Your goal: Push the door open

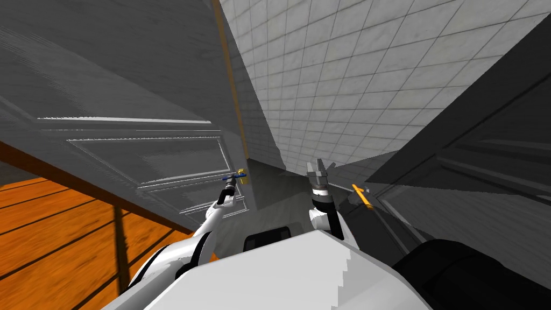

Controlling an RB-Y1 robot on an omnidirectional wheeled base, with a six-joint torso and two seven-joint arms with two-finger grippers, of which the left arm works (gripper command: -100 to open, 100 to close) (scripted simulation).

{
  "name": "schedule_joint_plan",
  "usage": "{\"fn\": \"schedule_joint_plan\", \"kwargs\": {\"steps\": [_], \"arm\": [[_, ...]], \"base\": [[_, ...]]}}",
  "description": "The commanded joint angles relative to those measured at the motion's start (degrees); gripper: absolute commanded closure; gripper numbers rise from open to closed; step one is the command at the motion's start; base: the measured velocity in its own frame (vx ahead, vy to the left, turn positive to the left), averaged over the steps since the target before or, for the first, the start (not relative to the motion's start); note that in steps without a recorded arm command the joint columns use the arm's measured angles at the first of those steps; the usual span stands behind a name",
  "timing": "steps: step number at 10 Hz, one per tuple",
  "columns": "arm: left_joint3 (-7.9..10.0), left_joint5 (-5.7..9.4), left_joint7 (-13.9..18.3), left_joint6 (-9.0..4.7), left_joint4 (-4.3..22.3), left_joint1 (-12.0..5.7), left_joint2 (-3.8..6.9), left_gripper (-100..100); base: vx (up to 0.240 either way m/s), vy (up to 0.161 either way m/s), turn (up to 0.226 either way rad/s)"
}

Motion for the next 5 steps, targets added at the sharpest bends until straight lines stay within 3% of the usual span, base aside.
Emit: {"fn": "schedule_joint_plan", "kwargs": {"steps": [1, 5], "arm": [[0.49, 0.17, -0.33, 0.08, -0.53, 0.06, -0.08, 100], [2.10, 0.70, -0.95, 0.54, -1.32, 0.95, 0.76, 100]], "base": [[0.164, -0.084, 0.048], [0.129, -0.069, 0.056]]}}
